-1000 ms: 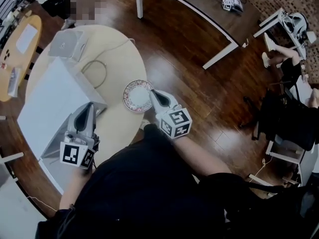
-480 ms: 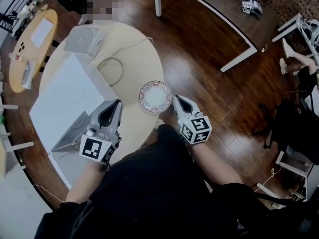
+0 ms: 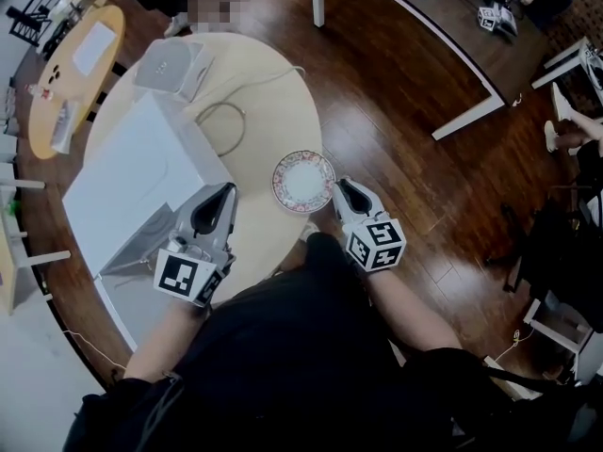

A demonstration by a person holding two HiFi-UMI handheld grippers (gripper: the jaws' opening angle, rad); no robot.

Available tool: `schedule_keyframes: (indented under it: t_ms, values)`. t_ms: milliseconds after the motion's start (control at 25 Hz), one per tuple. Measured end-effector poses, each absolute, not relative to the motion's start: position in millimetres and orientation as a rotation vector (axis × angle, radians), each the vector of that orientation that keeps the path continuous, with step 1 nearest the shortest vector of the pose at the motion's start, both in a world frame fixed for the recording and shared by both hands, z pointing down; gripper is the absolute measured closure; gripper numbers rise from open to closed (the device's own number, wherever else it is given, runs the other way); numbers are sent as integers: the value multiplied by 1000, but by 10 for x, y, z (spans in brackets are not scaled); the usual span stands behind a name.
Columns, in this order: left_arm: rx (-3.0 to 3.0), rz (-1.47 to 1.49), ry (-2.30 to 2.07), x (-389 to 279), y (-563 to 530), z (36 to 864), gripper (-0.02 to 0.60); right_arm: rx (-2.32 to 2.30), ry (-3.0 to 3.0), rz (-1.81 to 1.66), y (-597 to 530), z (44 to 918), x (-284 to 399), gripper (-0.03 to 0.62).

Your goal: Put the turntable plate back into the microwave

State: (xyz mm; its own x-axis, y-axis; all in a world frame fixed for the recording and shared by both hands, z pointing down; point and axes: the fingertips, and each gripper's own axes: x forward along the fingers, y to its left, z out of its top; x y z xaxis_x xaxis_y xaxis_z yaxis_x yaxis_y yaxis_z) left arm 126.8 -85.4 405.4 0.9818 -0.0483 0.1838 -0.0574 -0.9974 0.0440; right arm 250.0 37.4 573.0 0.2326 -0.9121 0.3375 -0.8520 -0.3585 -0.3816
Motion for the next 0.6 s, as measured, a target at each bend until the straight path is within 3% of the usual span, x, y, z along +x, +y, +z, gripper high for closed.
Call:
schedule_keyframes:
  t_ms: [360,600]
  values:
    - [3072,351,-134,1329,-981,4156,575,-2386,1717,-931,319,6081,2550,392]
    - [3059,383,-131,1403,-979,4218,575,-2378,1717,-991,324,6264,2597,375]
